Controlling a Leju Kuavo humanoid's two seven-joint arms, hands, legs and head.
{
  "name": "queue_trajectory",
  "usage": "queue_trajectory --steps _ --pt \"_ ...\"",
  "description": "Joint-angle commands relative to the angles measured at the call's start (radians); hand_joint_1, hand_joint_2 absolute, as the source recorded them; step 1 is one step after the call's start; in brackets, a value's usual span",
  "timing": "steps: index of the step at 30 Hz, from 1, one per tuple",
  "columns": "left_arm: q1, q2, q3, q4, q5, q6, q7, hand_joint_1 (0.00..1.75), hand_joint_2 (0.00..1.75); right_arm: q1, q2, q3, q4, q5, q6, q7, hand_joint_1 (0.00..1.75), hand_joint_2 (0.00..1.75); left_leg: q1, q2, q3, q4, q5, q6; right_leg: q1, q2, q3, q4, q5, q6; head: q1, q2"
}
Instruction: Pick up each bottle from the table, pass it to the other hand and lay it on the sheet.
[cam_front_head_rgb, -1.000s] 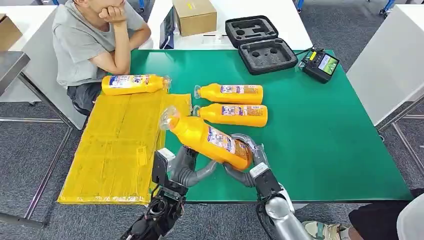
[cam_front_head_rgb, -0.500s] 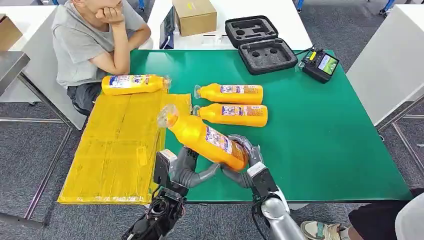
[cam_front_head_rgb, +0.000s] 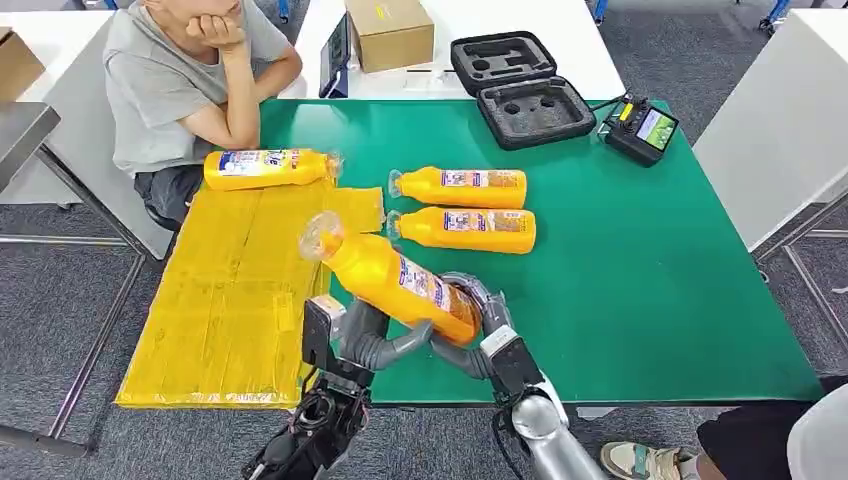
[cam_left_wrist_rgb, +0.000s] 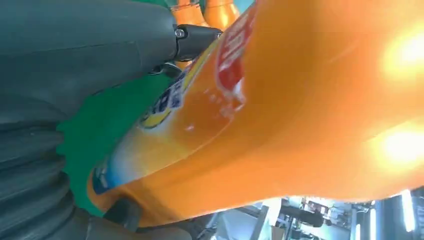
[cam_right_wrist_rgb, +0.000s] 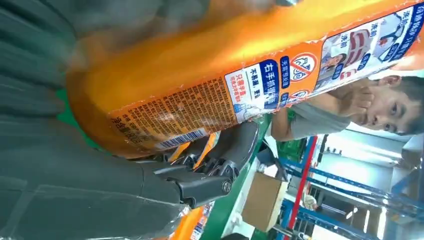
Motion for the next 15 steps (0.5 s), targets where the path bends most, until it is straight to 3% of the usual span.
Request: queue_trajectory --steps 1,15 --pt "-0.026 0.019 0.015 0.018 0.010 0.017 -0.008 0.00 1.75 -0.008 0.007 0.004 0.044 -0.008 -0.001 0.002 1.75 1.75 0.002 0.001 0.006 -0.001 -0.002 -0.002 0.001 0.003 0.006 -0.001 -0.002 -0.002 0.000 0.000" --pt "-0.023 0.022 0.020 0.011 0.006 0.019 -0.013 0.00 1.75 0.011 -0.010 -0.020 0.026 -0.017 0.002 0.002 1.75 1.75 0.000 0.000 0.002 -0.001 0.000 -0.001 0.000 0.001 0.001 -0.001 0.000 -0.001 0.000 0.000"
